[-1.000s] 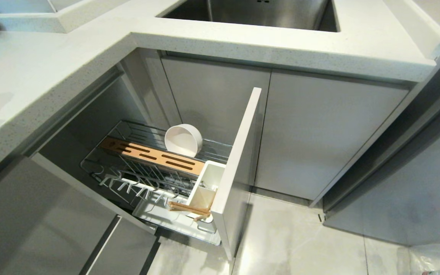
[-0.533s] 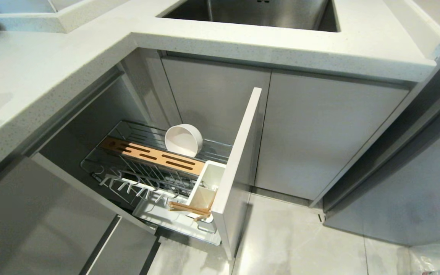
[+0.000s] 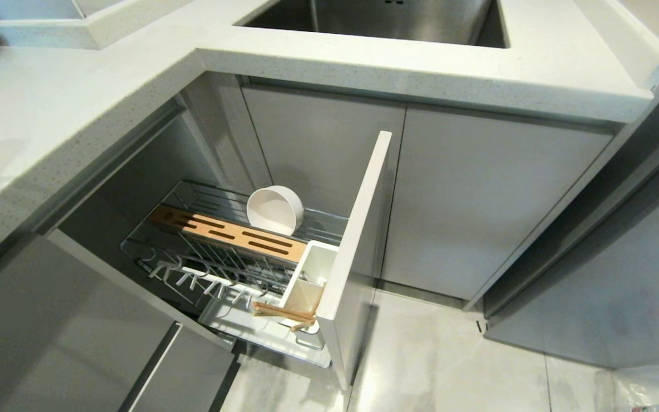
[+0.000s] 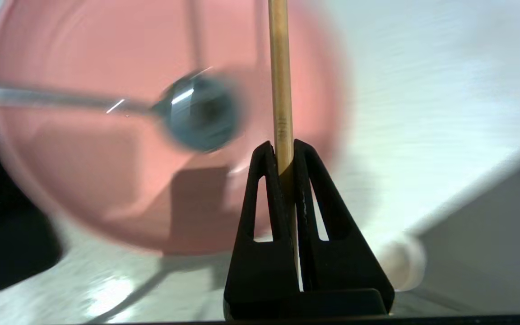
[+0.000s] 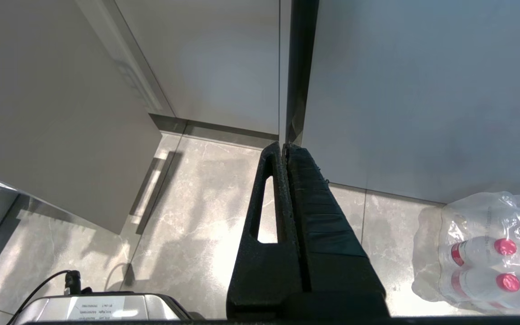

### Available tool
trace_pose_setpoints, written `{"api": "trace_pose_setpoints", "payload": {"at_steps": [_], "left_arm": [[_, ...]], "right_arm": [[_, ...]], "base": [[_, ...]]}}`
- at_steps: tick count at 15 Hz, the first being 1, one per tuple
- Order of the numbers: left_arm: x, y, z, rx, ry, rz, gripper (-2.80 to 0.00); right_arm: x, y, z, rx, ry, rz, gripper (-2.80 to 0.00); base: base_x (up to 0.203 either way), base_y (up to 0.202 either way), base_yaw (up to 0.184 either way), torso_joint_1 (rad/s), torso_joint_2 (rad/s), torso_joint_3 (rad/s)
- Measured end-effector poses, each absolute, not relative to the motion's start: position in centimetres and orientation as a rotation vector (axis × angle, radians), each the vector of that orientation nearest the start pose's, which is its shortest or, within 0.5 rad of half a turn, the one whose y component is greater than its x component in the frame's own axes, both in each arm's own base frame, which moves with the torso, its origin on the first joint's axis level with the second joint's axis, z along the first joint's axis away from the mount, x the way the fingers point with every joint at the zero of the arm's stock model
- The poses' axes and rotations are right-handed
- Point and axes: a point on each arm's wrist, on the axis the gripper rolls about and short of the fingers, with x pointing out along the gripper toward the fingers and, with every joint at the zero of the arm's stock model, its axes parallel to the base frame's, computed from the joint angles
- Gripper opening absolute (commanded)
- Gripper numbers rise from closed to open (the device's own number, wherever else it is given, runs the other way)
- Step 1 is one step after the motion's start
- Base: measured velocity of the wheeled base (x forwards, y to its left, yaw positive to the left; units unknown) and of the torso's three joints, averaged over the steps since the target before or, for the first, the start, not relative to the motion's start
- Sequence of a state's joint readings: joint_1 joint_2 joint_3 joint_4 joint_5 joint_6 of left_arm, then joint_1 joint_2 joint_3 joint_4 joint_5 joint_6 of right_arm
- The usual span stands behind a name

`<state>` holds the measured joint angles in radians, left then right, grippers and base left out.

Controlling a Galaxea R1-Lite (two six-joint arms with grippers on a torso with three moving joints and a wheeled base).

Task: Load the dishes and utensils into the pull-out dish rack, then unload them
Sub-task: Pick up the chopsticks and place it in the cupboard

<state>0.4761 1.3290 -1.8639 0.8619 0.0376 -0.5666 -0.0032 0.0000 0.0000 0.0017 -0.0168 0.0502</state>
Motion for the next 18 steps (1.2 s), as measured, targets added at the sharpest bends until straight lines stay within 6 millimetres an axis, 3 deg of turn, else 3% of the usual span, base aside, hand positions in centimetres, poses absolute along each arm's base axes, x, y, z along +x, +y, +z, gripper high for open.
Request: {"api": "trace_pose_setpoints", "payload": {"at_steps": [4, 6, 13, 16, 18], "left_arm": [[8.8, 3.3, 45.8, -0.538, -0.116, 0.263, -2.80], [7.4, 1.8, 46.7, -0.520, -0.160, 0.064, -2.80], [5.3, -1.9, 43.5, -0.529, 0.154, -0.668, -2.80], [5.9, -2.9, 42.2, -0.538, 0.320, -0.780, -2.80], [7.3, -3.6, 41.2, -0.554, 0.451, -0.772, -2.80]], "right_arm": [[-2.3, 0.0, 7.5, 0.050, 0.001, -0.020, -2.80], [-2.3, 0.0, 7.5, 0.050, 0.001, -0.020, -2.80], [-2.3, 0.0, 7.5, 0.050, 0.001, -0.020, -2.80], [-2.3, 0.0, 7.5, 0.050, 0.001, -0.020, -2.80], [-2.3, 0.0, 7.5, 0.050, 0.001, -0.020, -2.80]], "base": [[0.000, 0.000, 0.000, 0.000, 0.00, 0.000], [0.000, 0.000, 0.000, 0.000, 0.00, 0.000], [0.000, 0.000, 0.000, 0.000, 0.00, 0.000], [0.000, 0.000, 0.000, 0.000, 0.00, 0.000], [0.000, 0.000, 0.000, 0.000, 0.00, 0.000]]}}
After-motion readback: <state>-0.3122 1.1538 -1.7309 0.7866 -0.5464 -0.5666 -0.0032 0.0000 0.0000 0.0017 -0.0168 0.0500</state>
